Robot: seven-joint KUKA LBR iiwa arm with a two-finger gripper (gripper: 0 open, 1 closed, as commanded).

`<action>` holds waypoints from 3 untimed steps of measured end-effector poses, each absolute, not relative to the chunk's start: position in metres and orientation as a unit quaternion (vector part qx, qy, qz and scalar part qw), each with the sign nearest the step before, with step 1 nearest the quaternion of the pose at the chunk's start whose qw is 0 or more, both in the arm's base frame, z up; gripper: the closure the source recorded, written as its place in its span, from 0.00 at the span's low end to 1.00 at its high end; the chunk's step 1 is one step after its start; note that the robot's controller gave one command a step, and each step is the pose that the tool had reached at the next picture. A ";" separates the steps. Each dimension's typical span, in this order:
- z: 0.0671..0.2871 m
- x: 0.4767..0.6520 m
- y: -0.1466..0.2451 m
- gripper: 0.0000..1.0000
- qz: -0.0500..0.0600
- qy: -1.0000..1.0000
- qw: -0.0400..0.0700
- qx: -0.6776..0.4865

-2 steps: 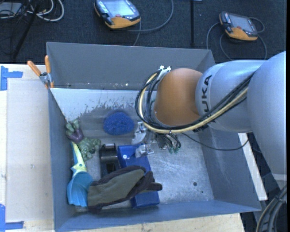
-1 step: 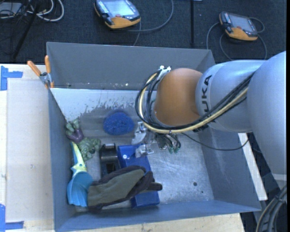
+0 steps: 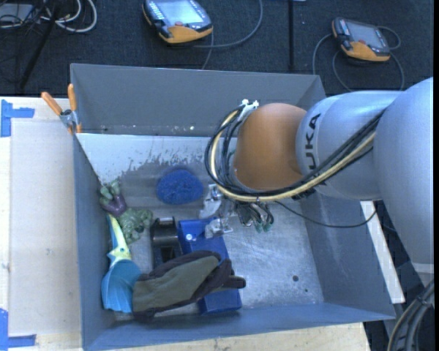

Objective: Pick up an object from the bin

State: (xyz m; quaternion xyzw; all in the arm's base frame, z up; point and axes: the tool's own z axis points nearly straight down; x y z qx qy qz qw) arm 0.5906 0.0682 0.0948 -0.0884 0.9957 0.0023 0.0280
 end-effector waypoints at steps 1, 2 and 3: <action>0.095 0.591 0.068 1.00 0.002 0.996 0.028 -0.088; 0.095 0.591 0.068 1.00 0.002 0.996 0.028 -0.088; 0.095 0.591 0.068 1.00 0.002 0.996 0.028 -0.088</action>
Offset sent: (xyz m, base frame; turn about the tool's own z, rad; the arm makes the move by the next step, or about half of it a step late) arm 0.0000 0.0000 0.0000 0.0000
